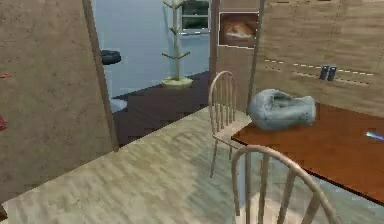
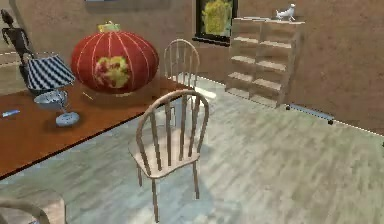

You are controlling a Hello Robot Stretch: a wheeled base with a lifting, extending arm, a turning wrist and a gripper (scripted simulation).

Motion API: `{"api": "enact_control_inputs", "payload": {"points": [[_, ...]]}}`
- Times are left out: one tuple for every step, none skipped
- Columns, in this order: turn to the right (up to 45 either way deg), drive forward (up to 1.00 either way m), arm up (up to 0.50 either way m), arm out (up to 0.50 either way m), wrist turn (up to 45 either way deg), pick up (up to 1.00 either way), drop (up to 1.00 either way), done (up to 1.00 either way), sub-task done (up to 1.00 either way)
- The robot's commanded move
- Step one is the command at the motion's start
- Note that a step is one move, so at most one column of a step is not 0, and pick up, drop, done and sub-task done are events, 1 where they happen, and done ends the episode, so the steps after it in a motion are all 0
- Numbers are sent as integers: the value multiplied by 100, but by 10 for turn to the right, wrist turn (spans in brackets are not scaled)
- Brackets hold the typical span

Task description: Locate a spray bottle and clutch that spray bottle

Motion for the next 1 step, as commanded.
{"api": "enact_control_inputs", "payload": {"points": [[450, 0, 0, 0, 0, 0, 0, 0, 0]]}}
